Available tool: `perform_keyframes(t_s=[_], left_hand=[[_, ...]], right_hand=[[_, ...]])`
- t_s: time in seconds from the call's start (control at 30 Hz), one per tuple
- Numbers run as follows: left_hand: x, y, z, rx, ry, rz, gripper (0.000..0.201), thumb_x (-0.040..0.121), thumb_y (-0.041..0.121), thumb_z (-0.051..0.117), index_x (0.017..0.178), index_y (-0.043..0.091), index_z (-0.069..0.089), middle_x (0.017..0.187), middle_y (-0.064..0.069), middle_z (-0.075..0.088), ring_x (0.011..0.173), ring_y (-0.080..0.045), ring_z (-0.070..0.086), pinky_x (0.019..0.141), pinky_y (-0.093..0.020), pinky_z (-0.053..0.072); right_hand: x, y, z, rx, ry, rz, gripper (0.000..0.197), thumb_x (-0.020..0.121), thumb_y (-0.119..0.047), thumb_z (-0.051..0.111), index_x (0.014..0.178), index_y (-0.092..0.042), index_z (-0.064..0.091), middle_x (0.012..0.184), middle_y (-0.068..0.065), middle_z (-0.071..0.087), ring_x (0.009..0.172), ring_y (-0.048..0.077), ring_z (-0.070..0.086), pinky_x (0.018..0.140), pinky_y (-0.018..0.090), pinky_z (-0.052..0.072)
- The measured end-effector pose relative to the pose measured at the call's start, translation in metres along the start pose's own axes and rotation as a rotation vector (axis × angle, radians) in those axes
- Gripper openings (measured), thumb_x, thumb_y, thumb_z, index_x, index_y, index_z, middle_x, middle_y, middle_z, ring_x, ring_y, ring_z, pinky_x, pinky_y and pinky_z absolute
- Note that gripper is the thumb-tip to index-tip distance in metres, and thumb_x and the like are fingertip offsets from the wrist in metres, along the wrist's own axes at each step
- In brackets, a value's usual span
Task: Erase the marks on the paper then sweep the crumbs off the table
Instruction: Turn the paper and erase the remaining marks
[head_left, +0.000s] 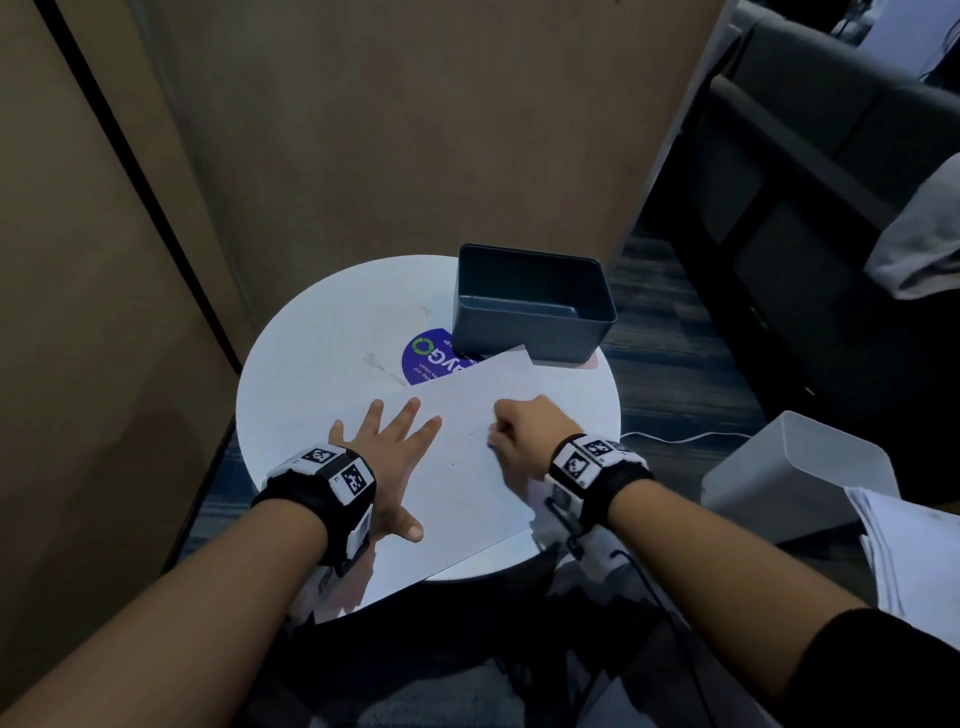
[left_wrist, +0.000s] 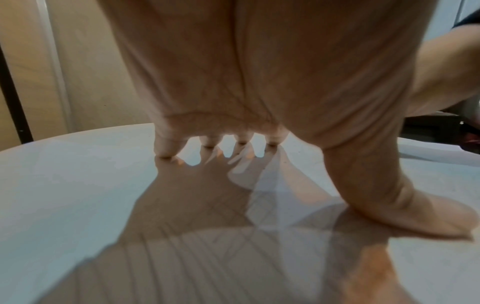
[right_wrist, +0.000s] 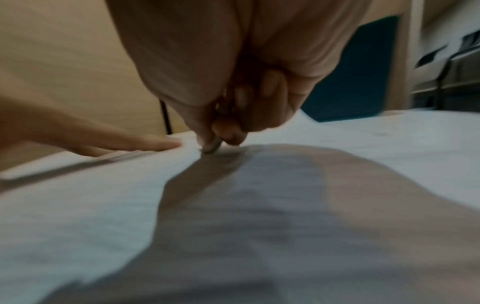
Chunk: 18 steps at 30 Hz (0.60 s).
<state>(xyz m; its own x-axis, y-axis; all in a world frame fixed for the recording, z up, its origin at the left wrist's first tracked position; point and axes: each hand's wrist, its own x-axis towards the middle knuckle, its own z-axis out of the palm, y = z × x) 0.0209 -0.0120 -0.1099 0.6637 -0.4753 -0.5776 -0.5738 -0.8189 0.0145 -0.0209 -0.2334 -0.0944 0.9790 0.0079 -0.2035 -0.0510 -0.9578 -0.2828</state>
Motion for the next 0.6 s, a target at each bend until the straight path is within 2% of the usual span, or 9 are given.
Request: perform_keyframes(t_s=[0.07, 0.17, 0.23, 0.3, 0.4, 0.5, 0.57, 0.6], left_hand=[[0.001, -0.002, 0.001, -0.004, 0.004, 0.005, 0.140, 0.059, 0.075, 0.075, 0.148, 0.041, -0.028, 0.157, 0.008, -0.036, 0.148, -0.037, -0.022, 0.112, -0.070, 0.007], [-0.001, -0.003, 0.004, 0.004, 0.005, -0.002, 0.139, 0.059, 0.075, 0.074, 0.148, 0.041, -0.028, 0.157, 0.008, -0.036, 0.148, -0.037, -0.021, 0.112, -0.070, 0.007], [-0.002, -0.001, 0.002, 0.013, 0.008, -0.006, 0.138, 0.061, 0.074, 0.074, 0.147, 0.041, -0.029, 0.157, 0.008, -0.036, 0.149, -0.037, -0.021, 0.112, -0.069, 0.008], [-0.002, 0.000, -0.003, 0.009, -0.007, -0.008, 0.139, 0.062, 0.072, 0.075, 0.148, 0.041, -0.029, 0.157, 0.008, -0.037, 0.148, -0.037, -0.022, 0.112, -0.069, 0.008], [-0.002, -0.001, -0.007, 0.002, -0.043, -0.015, 0.140, 0.061, 0.073, 0.076, 0.148, 0.041, -0.029, 0.157, 0.007, -0.038, 0.148, -0.037, -0.023, 0.113, -0.070, 0.007], [-0.001, -0.002, -0.005, 0.009, -0.057, -0.007, 0.142, 0.059, 0.076, 0.075, 0.148, 0.040, -0.029, 0.156, 0.007, -0.038, 0.148, -0.037, -0.023, 0.113, -0.070, 0.008], [-0.002, -0.002, -0.002, 0.008, -0.048, -0.012, 0.141, 0.059, 0.075, 0.075, 0.147, 0.041, -0.030, 0.156, 0.008, -0.038, 0.148, -0.037, -0.023, 0.113, -0.069, 0.008], [-0.003, -0.002, -0.002, 0.005, -0.040, -0.014, 0.140, 0.060, 0.073, 0.075, 0.147, 0.041, -0.030, 0.156, 0.008, -0.038, 0.148, -0.037, -0.023, 0.112, -0.069, 0.007]], right_hand=[[0.001, 0.027, -0.013, -0.029, 0.047, 0.097, 0.019, 0.090, -0.032, 0.053, 0.077, -0.019, 0.046, 0.082, 0.007, 0.060, 0.075, 0.031, 0.059, 0.068, 0.036, 0.053], [0.003, 0.051, -0.031, -0.156, 0.044, 0.210, 0.015, 0.092, -0.027, 0.054, 0.085, -0.015, 0.048, 0.085, 0.009, 0.059, 0.078, 0.029, 0.057, 0.065, 0.032, 0.046], [0.006, 0.040, -0.032, -0.134, 0.073, 0.158, 0.017, 0.093, -0.028, 0.054, 0.090, -0.013, 0.049, 0.088, 0.011, 0.061, 0.082, 0.031, 0.060, 0.068, 0.034, 0.048], [0.006, 0.016, -0.019, -0.011, 0.030, 0.065, 0.018, 0.094, -0.031, 0.054, 0.092, -0.014, 0.051, 0.090, 0.011, 0.064, 0.082, 0.031, 0.061, 0.069, 0.036, 0.050], [-0.002, 0.002, 0.004, 0.077, 0.013, -0.039, 0.019, 0.089, -0.037, 0.052, 0.079, -0.021, 0.047, 0.082, 0.004, 0.064, 0.072, 0.027, 0.061, 0.066, 0.039, 0.055], [-0.004, 0.042, -0.015, 0.019, 0.038, 0.104, 0.022, 0.089, -0.035, 0.056, 0.075, -0.021, 0.047, 0.079, 0.000, 0.060, 0.075, 0.026, 0.059, 0.065, 0.032, 0.050], [-0.002, 0.062, -0.033, -0.082, 0.014, 0.197, 0.016, 0.093, -0.028, 0.056, 0.083, -0.017, 0.051, 0.084, 0.003, 0.057, 0.084, 0.027, 0.059, 0.066, 0.030, 0.043], [-0.001, 0.061, -0.038, -0.095, 0.032, 0.195, 0.014, 0.094, -0.027, 0.055, 0.085, -0.016, 0.052, 0.085, 0.004, 0.057, 0.086, 0.028, 0.059, 0.067, 0.030, 0.042]])
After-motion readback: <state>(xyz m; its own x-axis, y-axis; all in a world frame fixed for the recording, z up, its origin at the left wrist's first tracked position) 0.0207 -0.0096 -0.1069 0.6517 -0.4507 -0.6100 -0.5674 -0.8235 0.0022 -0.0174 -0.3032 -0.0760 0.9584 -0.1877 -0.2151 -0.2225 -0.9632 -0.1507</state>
